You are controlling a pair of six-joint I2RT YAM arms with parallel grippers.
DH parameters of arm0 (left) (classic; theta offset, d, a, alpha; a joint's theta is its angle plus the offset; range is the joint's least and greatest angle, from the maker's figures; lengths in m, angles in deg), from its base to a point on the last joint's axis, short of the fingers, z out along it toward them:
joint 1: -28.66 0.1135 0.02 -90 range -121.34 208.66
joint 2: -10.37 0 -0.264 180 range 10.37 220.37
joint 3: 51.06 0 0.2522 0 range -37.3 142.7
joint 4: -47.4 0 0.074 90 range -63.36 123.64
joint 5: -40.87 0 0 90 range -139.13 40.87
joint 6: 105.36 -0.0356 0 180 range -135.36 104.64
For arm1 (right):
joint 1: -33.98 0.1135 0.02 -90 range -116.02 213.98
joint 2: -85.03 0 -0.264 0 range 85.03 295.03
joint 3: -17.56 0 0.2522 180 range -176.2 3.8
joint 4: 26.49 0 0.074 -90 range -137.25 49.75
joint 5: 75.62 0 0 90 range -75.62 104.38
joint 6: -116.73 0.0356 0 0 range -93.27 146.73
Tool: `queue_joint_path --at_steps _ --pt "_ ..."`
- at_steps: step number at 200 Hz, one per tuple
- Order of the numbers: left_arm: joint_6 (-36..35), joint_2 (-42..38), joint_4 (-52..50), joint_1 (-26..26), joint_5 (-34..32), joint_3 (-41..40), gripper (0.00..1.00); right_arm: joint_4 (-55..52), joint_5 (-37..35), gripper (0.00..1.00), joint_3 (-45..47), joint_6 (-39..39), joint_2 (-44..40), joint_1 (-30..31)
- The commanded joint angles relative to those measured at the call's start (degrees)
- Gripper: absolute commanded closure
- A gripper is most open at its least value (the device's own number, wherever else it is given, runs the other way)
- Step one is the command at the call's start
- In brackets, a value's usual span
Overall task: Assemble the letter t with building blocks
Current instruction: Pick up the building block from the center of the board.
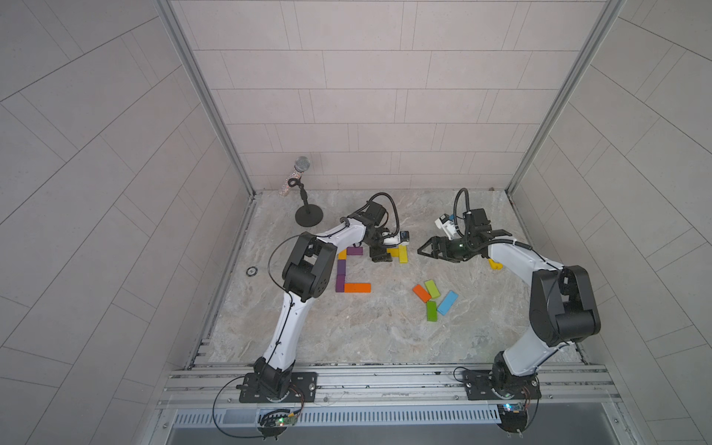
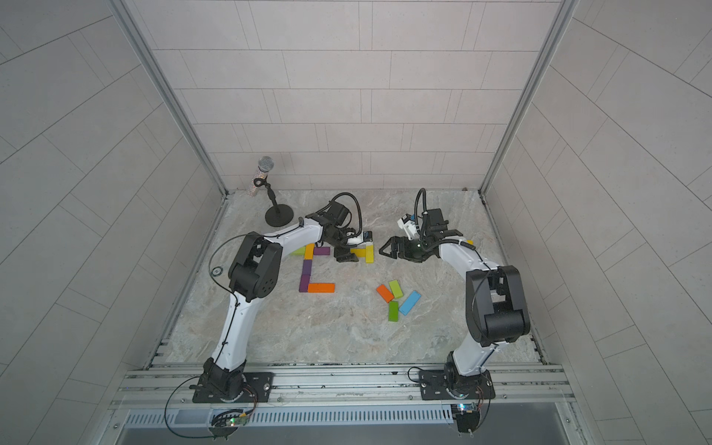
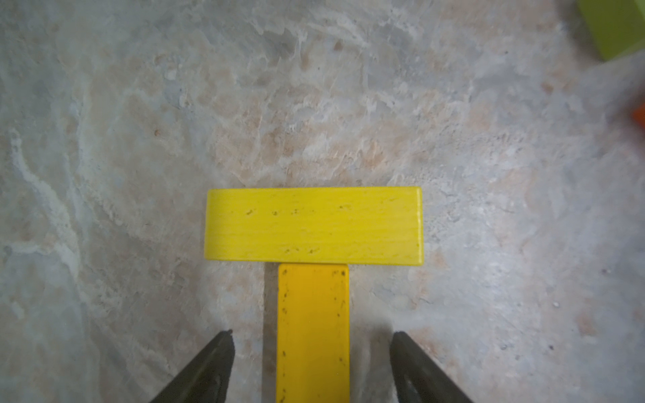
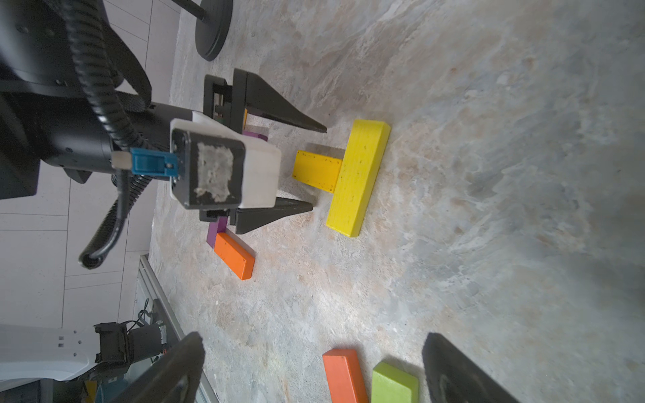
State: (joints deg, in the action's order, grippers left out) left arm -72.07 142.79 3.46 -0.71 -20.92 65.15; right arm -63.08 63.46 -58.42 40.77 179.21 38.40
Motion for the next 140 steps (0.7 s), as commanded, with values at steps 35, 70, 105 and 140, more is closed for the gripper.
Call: queue_joint_path --at_steps 35,70,105,140 --pt "9.4 -13.0 1.2 1.1 -4.6 -4.8 0.00 -7.1 -5.3 0.00 -2.3 -5.6 -2.2 0.7" --pt "25.9 -25.2 3.5 0.8 -6.9 -11.2 0.00 -13.0 -14.5 0.00 -1.3 -6.9 -7.8 4.6" --pt "41.5 -41.4 9.9 0.6 -4.5 -28.8 0.00 -14.1 -27.2 0.19 6.5 0.2 -14.3 9.6" --pt "50.3 -58.3 15.8 0.1 0.0 -50.1 0.00 -10.4 -32.8 0.22 16.0 6.1 -21.8 14.7"
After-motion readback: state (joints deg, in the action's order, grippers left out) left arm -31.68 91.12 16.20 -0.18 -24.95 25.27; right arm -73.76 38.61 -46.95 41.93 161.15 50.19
